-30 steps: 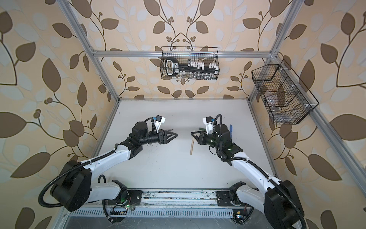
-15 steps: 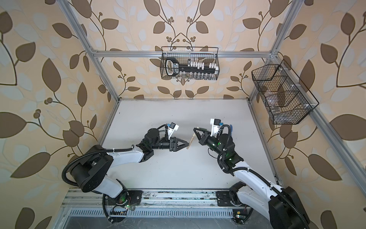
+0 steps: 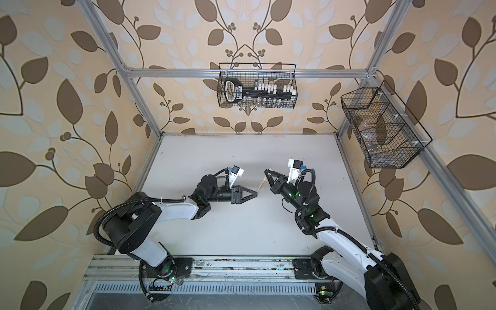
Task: Insert the pens into the pen caps
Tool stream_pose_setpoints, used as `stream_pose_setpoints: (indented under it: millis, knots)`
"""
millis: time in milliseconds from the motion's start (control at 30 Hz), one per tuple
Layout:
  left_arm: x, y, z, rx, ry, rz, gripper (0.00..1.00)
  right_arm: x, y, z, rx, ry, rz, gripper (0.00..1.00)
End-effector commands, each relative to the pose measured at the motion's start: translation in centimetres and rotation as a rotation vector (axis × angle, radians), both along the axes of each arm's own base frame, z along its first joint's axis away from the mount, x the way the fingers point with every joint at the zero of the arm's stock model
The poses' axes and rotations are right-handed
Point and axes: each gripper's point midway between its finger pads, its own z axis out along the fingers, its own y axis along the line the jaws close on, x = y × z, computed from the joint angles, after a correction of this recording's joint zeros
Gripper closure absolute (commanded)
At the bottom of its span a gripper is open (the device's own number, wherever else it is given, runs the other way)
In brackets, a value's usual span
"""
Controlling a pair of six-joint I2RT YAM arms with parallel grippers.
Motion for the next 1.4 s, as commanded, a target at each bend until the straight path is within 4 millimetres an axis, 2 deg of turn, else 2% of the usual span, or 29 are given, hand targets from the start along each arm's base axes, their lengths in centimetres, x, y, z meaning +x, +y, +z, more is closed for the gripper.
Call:
stream_pose_setpoints:
  millis: [0, 133, 233, 333, 533, 733, 900, 967, 1033, 1067, 1100, 1133, 1233, 1367]
  knots:
    - [-0.4, -0.8, 2.5, -0.064, -0.08, -0.047, 0.54, 0.3, -0.1, 1.1, 0.022, -0.031, -0.015, 1.0]
    - [-0.4, -0.9, 2.5, -0.061, -0.08, -0.049, 0.57, 0.3, -0.1, 0.8, 0.013, -0.026, -0.017, 1.0]
    - [-0.4, -0.9, 2.5, -0.056, -0.081, -0.049, 0.69, 0.3, -0.2, 0.6, 0.008, -0.022, -0.022, 1.0]
    - [-0.3, -0.9, 2.2, -0.034, -0.08, -0.043, 0.75, 0.3, -0.2, 0.5, 0.0, -0.021, -0.025, 1.0]
    - [0.2, -0.7, 2.1, 0.0, -0.092, -0.005, 1.0, 0.0, -0.1, 0.4, -0.006, -0.019, -0.019, 1.0]
    - [0.8, 0.1, 1.7, 0.081, -0.116, 0.062, 1.0, -0.4, -0.4, 0.7, -0.03, -0.029, -0.024, 1.0]
    - [0.7, 0.5, 2.3, 0.114, -0.151, 0.074, 1.0, -0.9, -0.6, 1.1, -0.07, -0.039, -0.031, 1.0]
    - [0.6, 0.5, 2.0, 0.13, -0.152, 0.067, 1.0, -1.1, -0.6, 1.4, -0.095, -0.042, -0.024, 0.8]
    - [0.6, 0.5, 1.5, 0.158, -0.151, 0.061, 1.0, -1.3, -0.6, 1.6, -0.14, -0.041, -0.011, 0.66]
    - [0.3, 0.7, 2.5, 0.148, -0.176, 0.062, 1.0, -1.4, -0.6, 1.8, -0.149, -0.043, -0.003, 0.59]
    - [0.3, 0.8, 2.3, 0.157, -0.177, 0.059, 1.0, -1.5, -0.7, 2.2, -0.153, -0.041, 0.01, 0.52]
    - [0.2, 0.8, 2.2, 0.164, -0.178, 0.056, 1.0, -1.5, -1.0, 2.3, -0.154, -0.029, 0.021, 0.48]
    - [-0.3, 1.0, 2.2, 0.163, -0.195, 0.04, 1.0, -1.3, -1.5, 2.9, -0.172, 0.001, 0.067, 0.44]
    - [-1.0, 1.3, 2.4, 0.172, -0.223, 0.033, 1.0, -0.7, -1.9, 2.2, -0.24, 0.058, 0.094, 0.38]
